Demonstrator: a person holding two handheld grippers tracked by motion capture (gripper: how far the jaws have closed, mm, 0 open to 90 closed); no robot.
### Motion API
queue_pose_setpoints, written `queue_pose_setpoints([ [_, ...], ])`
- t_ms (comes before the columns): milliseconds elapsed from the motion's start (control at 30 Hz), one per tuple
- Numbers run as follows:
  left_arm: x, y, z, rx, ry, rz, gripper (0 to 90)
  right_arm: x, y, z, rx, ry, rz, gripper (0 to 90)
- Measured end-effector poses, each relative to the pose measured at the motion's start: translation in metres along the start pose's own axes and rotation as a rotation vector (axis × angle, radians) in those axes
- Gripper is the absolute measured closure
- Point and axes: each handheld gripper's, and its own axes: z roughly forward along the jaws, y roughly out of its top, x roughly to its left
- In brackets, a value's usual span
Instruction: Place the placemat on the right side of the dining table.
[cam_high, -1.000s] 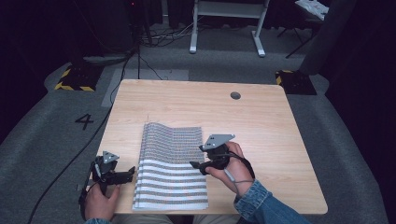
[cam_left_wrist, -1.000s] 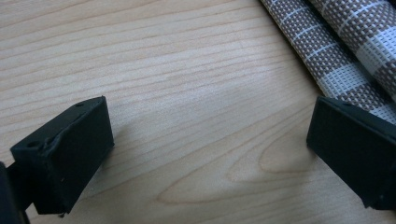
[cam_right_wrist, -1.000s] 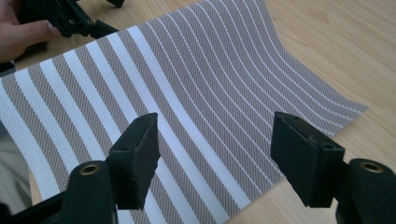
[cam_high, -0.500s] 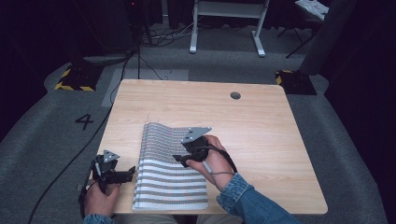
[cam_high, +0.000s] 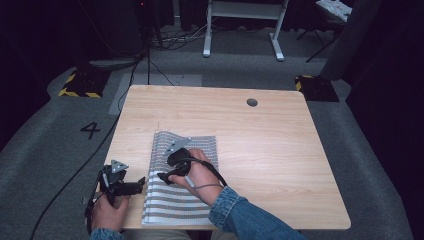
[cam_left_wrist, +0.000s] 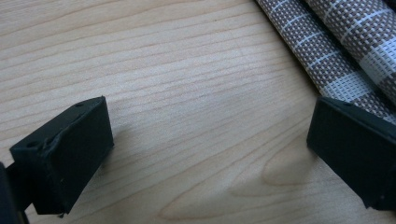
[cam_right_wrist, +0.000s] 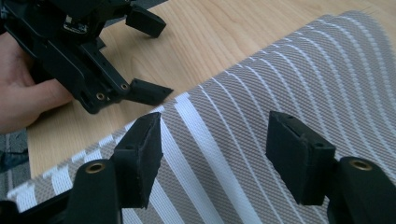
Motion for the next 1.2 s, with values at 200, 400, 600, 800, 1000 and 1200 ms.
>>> queue_pose_setpoints([
  [200, 0.000, 0.000, 0.000, 0.000, 0.001, -0.001, 0.5, 0.012, 0.008, 0.016, 0.020, -0.010, -0.014, 31.5],
  [400, 0.000, 0.000, 0.000, 0.000, 0.000, 0.000, 0.4, 0.018, 0.009, 0.030, 0.038, -0.053, -0.024, 28.9],
  [600, 0.000, 0.000, 0.000, -0.001, 0.001, -0.001, 0.4, 0.020, 0.000, 0.051, 0.058, -0.073, 0.032, 21.4],
  [800, 0.000, 0.000, 0.000, -0.001, 0.001, -0.001, 0.5, 0.014, -0.005, 0.053, 0.058, -0.021, 0.076, 29.0],
  [1000, 0.000, 0.000, 0.000, -0.001, 0.000, -0.002, 0.4, 0.001, -0.014, 0.052, 0.089, 0.121, 0.174, 72.7],
  [1200, 0.000, 0.000, 0.000, 0.000, 0.002, -0.001, 0.4, 0.002, -0.010, 0.041, 0.091, 0.117, 0.117, 87.7],
])
